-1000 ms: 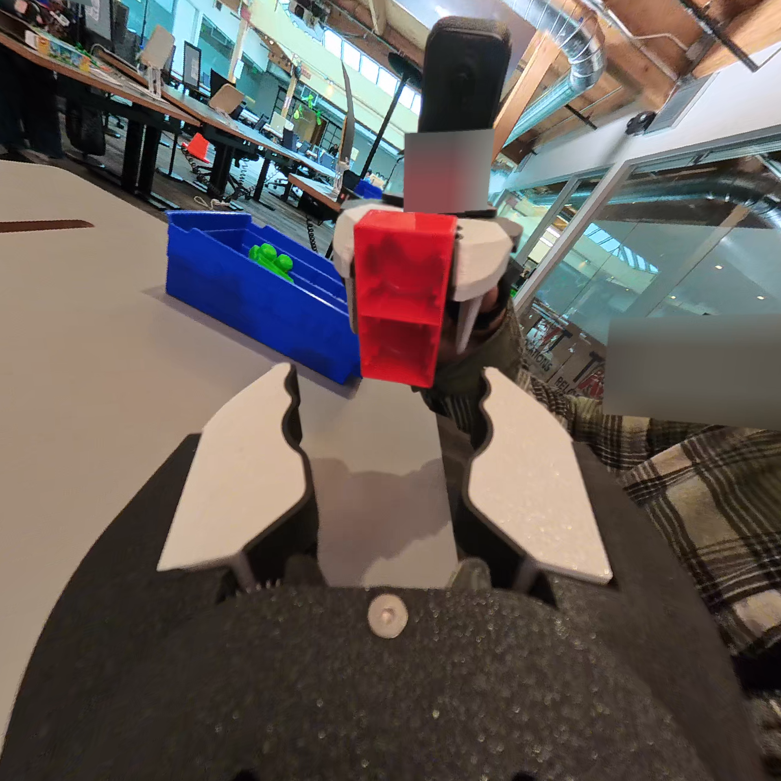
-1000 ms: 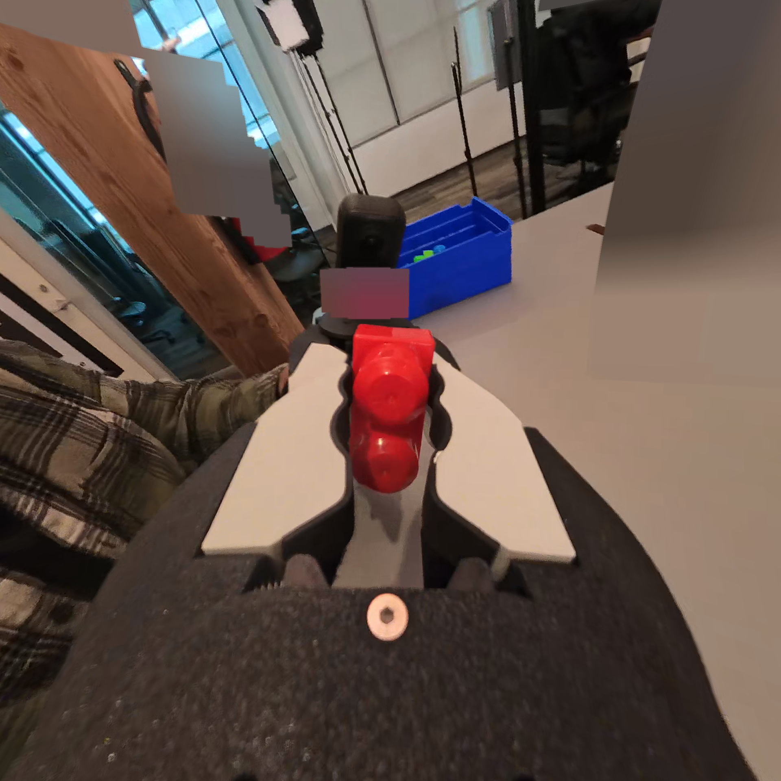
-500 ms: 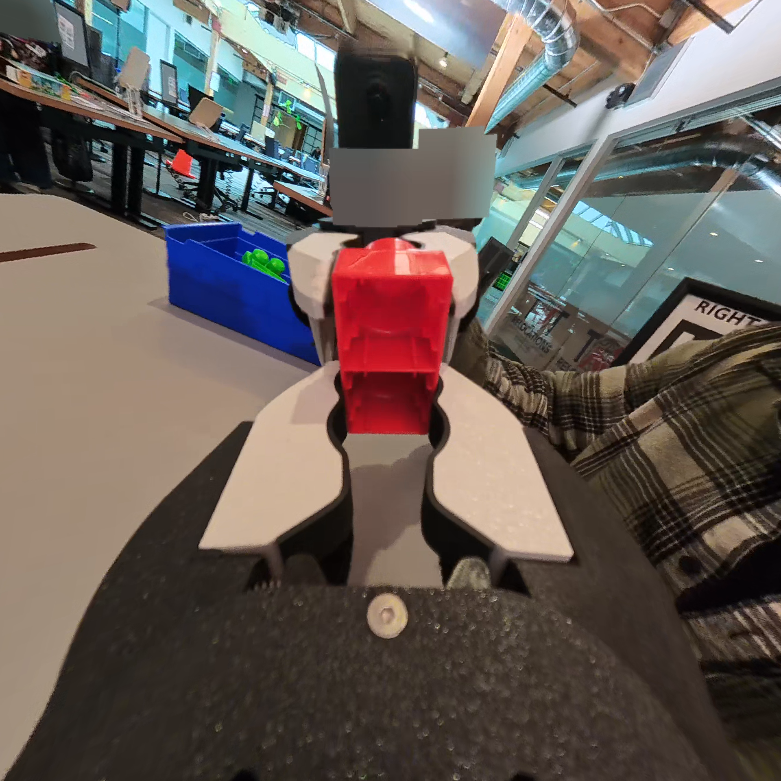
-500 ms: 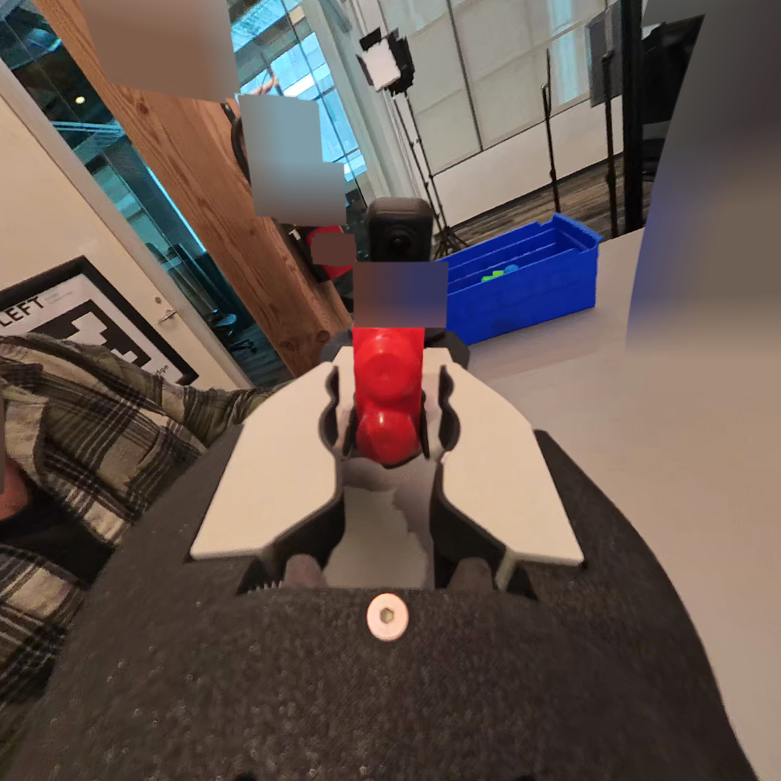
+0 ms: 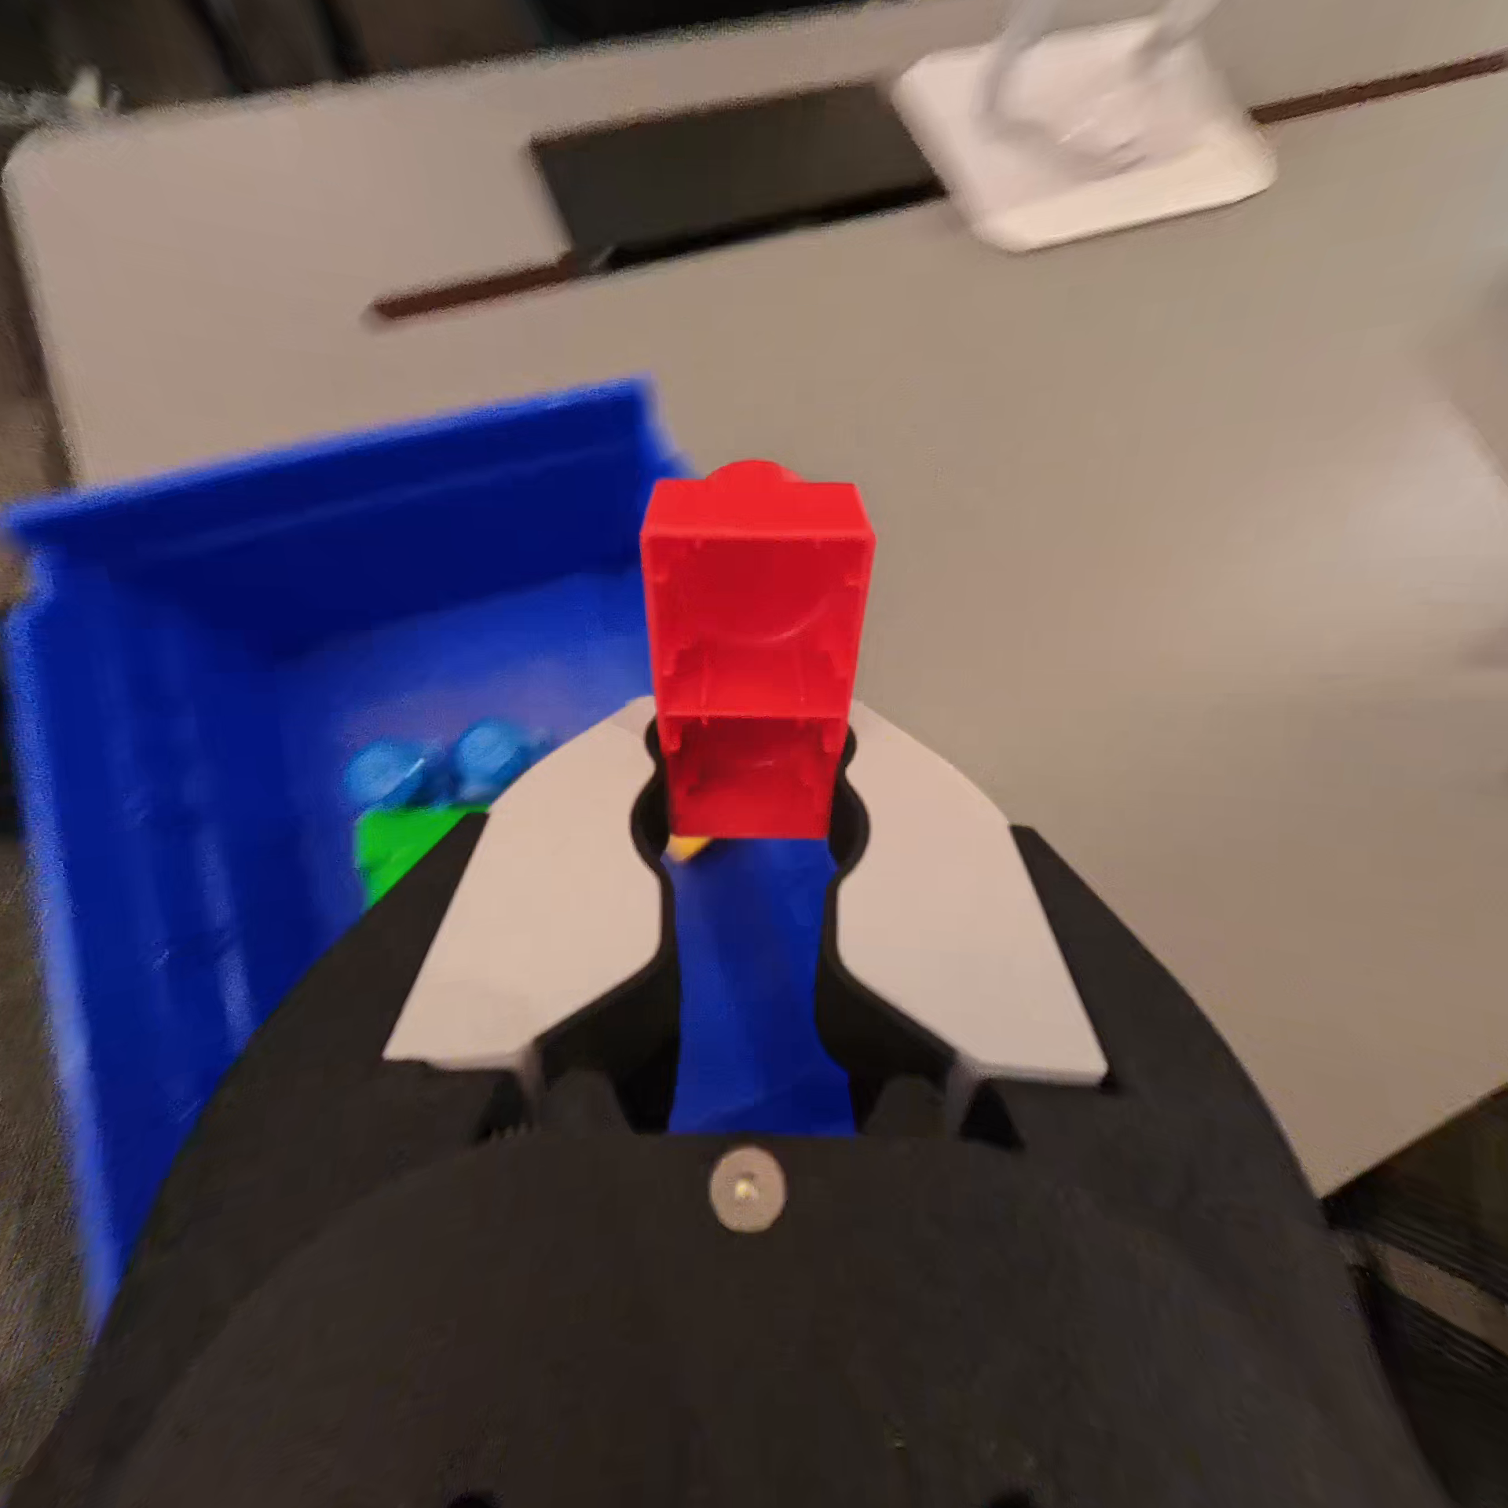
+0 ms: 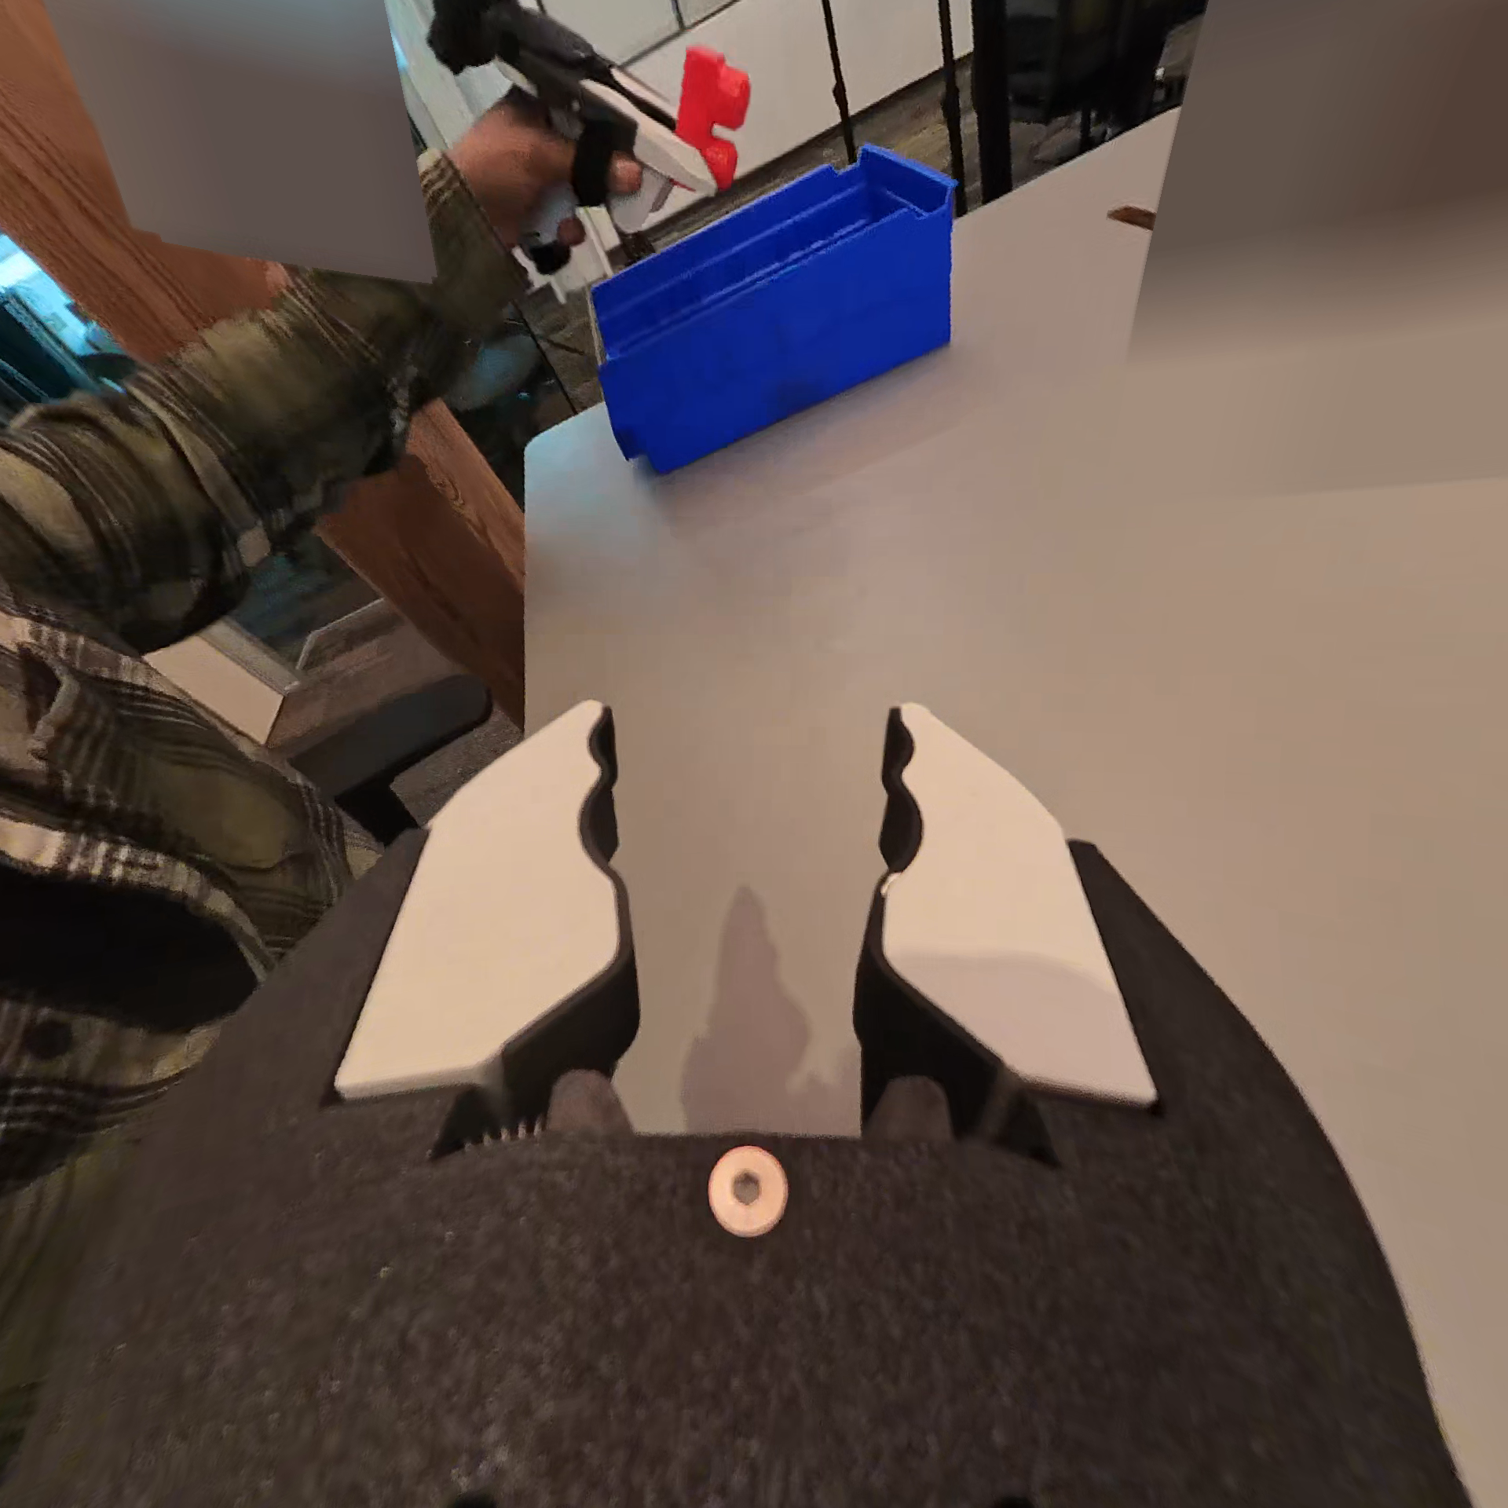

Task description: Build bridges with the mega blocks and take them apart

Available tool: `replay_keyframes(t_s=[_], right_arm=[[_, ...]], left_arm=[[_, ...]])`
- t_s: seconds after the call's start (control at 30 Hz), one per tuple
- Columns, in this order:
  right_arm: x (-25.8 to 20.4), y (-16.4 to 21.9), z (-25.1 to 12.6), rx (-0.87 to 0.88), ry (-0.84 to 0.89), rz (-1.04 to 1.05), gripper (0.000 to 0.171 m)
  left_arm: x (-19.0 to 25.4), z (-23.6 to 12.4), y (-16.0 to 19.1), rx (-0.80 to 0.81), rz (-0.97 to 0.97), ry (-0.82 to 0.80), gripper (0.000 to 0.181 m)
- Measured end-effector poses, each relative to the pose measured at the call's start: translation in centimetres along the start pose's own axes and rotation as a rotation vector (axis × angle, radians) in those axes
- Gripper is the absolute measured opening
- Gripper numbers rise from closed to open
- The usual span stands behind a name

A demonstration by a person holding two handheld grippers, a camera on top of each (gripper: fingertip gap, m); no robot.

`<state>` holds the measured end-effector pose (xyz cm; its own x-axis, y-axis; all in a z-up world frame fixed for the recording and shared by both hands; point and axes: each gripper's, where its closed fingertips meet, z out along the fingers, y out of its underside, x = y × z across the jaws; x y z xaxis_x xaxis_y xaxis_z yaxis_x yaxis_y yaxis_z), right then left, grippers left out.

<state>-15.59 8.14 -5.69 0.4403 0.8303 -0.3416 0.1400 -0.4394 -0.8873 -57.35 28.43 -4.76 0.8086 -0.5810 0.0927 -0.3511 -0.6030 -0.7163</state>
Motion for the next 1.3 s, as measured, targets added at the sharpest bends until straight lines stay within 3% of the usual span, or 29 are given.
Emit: replay_keyframes(t_s=[0.07,0.2,0.37,0.53,0.67,0.8,0.97,1.17,1.3], right_arm=[[0.0,0.6,-0.3,0.002,0.008,0.010,0.062],[0.2,1.7,-0.9,-0.014,0.025,0.040,0.064],[0.6,2.8,-2.1,-0.053,0.083,0.039,0.072],[1.2,3.5,-4.7,-0.076,0.168,0.034,0.076],[2.4,3.9,-8.7,-0.095,0.276,0.028,0.080],[5.3,3.9,-15.1,-0.120,0.447,0.043,0.083],[11.3,4.3,-23.5,-0.156,0.701,0.084,0.082],[18.2,5.8,-27.1,-0.303,0.776,0.049,0.077],[22.1,7.9,-28.8,-0.520,0.843,-0.014,0.081]], left_arm=[[-3.5,0.3,2.6,-0.111,-0.085,-0.047,0.036],[-6.6,2.0,7.5,-0.294,-0.204,-0.076,0.037],[-7.8,3.3,9.6,-0.323,-0.288,-0.078,0.037],[-8.2,2.7,8.4,-0.244,-0.285,-0.101,0.052],[-7.4,0.4,4.5,-0.109,-0.215,-0.133,0.071],[-2.2,-2.5,-1.3,0.102,-0.042,-0.106,0.081],[10.1,-3.2,-5.0,0.286,0.156,0.079,0.085],[23.9,-1.1,-3.1,0.344,0.274,0.362,0.085],[28.9,0.7,-0.2,0.308,0.268,0.492,0.084]])
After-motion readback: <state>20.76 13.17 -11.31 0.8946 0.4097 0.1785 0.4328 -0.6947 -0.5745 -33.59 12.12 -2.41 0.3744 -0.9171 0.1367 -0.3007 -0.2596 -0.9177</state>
